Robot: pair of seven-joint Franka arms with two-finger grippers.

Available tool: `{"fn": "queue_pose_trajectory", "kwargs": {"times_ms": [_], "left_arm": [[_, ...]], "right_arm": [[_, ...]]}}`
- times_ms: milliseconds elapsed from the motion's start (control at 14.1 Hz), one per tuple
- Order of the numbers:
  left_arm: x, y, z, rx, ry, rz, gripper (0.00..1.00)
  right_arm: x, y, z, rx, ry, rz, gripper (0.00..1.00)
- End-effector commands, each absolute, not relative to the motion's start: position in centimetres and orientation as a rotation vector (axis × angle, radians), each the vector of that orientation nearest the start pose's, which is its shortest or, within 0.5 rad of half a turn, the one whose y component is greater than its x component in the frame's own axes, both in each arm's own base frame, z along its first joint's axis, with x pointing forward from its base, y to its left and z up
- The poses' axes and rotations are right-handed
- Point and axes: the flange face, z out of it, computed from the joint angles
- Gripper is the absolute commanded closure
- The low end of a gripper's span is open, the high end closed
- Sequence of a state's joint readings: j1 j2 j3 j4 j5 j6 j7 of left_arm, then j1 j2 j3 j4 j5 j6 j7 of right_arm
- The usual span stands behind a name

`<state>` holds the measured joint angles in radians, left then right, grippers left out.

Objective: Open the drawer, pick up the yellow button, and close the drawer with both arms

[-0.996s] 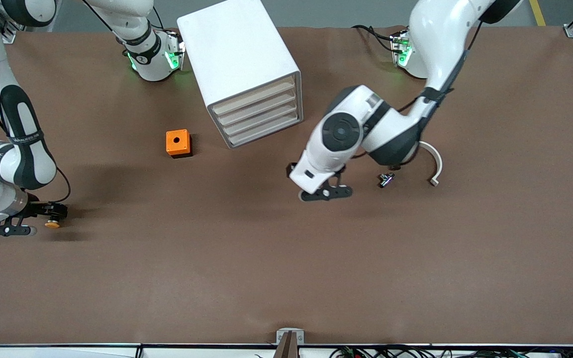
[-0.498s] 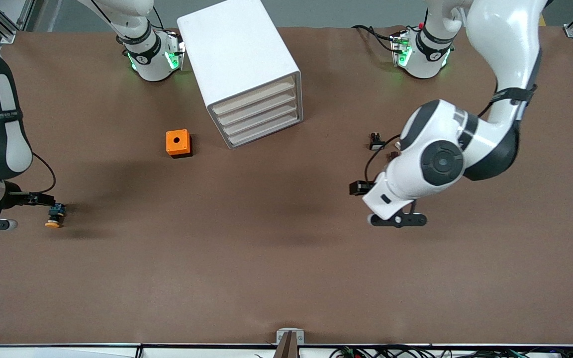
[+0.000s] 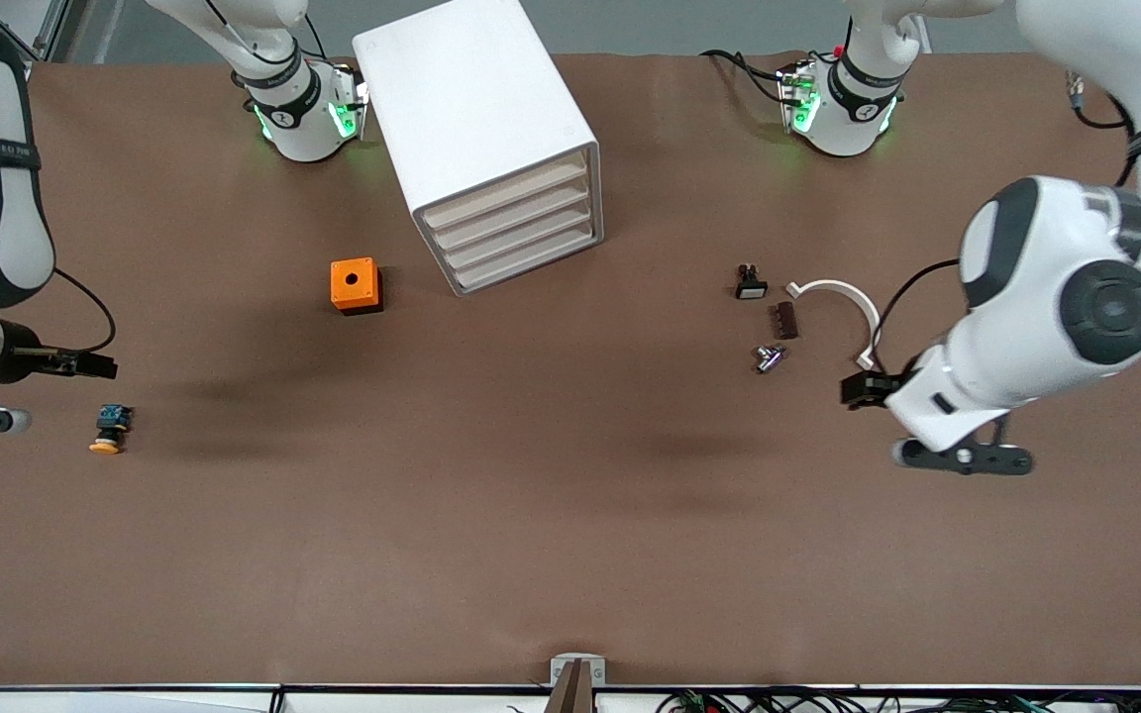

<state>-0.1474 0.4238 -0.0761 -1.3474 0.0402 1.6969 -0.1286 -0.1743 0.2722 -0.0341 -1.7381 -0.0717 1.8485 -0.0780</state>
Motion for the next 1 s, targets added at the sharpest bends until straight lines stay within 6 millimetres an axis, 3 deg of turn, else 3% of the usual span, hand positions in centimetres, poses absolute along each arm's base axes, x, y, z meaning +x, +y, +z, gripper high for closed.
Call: {"fn": "queue_pose_trajectory", "kwargs": {"times_ms": [0, 142, 213, 356, 640, 783, 925], "left_arm": [[65.0, -10.1, 51.5, -3.125, 0.190, 0.124, 0.00], [63.6, -6.4, 54.4, -3.131, 0.150, 0.146, 0.00], [62.7, -5.3, 55.6, -3.133, 0.124, 0.161, 0.00], [60.7, -3.2, 58.2, -3.133, 0.066, 0.202, 0.00], [56.1, -2.7, 62.7, -3.133, 0.000, 0.159, 0.00], [53.7, -2.8, 63.6, -3.137, -0.002, 0.118, 0.00], [52.8, -3.6, 63.8, -3.140, 0.015, 0.056, 0.00]], "right_arm": [[59.0, -12.0, 42.9, -3.131, 0.204, 0.276, 0.00], [58.4, -10.8, 44.2, -3.130, 0.182, 0.295, 0.00], [58.1, -10.6, 45.0, -3.128, 0.202, 0.300, 0.00], [57.6, -8.2, 46.4, -3.133, 0.235, 0.314, 0.00], [56.4, -4.9, 48.7, -3.138, 0.279, 0.349, 0.00], [55.7, -3.2, 50.5, -3.144, 0.285, 0.331, 0.00], [55.1, -3.0, 52.3, -3.146, 0.296, 0.290, 0.00]]}}
